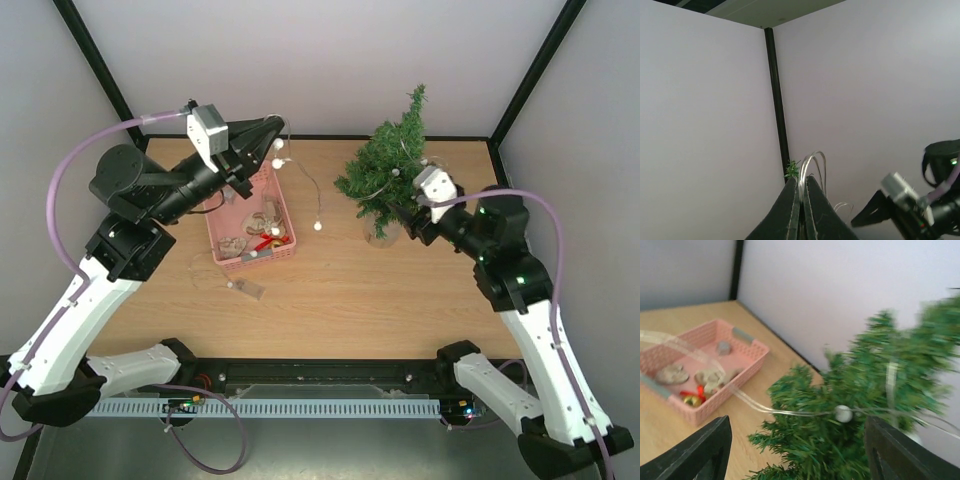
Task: Decorate the small christmas tree
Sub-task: Wrap the decoration item around the Christmas tree.
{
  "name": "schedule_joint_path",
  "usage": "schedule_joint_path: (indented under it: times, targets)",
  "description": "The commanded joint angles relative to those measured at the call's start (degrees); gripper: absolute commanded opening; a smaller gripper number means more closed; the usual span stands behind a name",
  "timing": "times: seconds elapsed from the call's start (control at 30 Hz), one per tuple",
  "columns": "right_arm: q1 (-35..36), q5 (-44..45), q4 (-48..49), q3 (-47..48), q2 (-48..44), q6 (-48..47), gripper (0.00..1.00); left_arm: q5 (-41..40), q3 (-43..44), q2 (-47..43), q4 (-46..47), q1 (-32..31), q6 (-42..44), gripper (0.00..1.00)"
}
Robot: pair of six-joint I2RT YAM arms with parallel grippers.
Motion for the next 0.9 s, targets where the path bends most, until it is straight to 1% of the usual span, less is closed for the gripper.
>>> schedule_joint_path:
  times: [0.0, 0.03, 0.07, 0.17, 0.27, 0.37, 0.43, 0.67, 0.7, 0.8, 0.83, 0.87]
  targets:
    - [0.1, -12.7, 0.6, -0.5, 3.7, -22.0, 0.70, -0.4, -0.2, -1.5, 3.0, 0.1, 0.4, 0.02]
    - [0.3, -13.6, -1.3, 0.1, 4.7, -27.1, 0.69, -0.4, -0.3, -1.5, 3.0, 0.1, 0.3, 0.02]
    - [0.5, -13.7, -2.4, 0.2, 5.4, -29.8, 0.69, -0.4, -0.3, -1.6, 3.0, 0.0, 0.2, 0.02]
    - [1.8, -12.2, -2.9, 0.6, 7.3, -33.9, 0.69, -0.3, -0.3, -1.5, 2.9, 0.1, 0.2, 0.02]
    - [2.7, -9.4, -3.4, 1.8, 9.3, -35.0, 0.67, -0.3, -0.8, -1.5, 2.8, 0.1, 0.2, 0.02]
    - [3.2, -8.1, -4.5, 2.6, 11.9, -35.7, 0.59, 0.1, -0.7, -1.2, 2.5, 0.1, 0.1, 0.02]
    - [4.1, -6.8, -4.6, 2.4, 13.2, -36.4, 0.56, 0.2, -0.8, -1.2, 2.4, 0.1, 0.1, 0.02]
    - [7.7, -0.2, -1.7, 2.1, 15.1, -37.9, 0.54, -0.3, -1.1, -1.3, 2.3, 0.1, 0.1, 0.02]
    - [7.9, 1.0, -0.5, 1.9, 15.0, -37.8, 0.52, -0.4, -1.0, -1.2, 2.2, 0.1, 0.0, 0.02]
    - [8.0, 4.2, 3.4, 0.2, 14.1, -37.7, 0.36, -0.4, -1.2, -1.2, 2.2, 0.1, -0.4, 0.02]
    - [8.0, 4.9, 4.1, -0.4, 13.8, -38.0, 0.34, -0.4, -1.3, -1.2, 2.2, 0.1, -0.7, 0.02]
    - [8.0, 5.6, 4.9, -0.9, 13.5, -38.0, 0.33, -0.4, -1.4, -1.2, 2.2, 0.1, -0.9, 0.02]
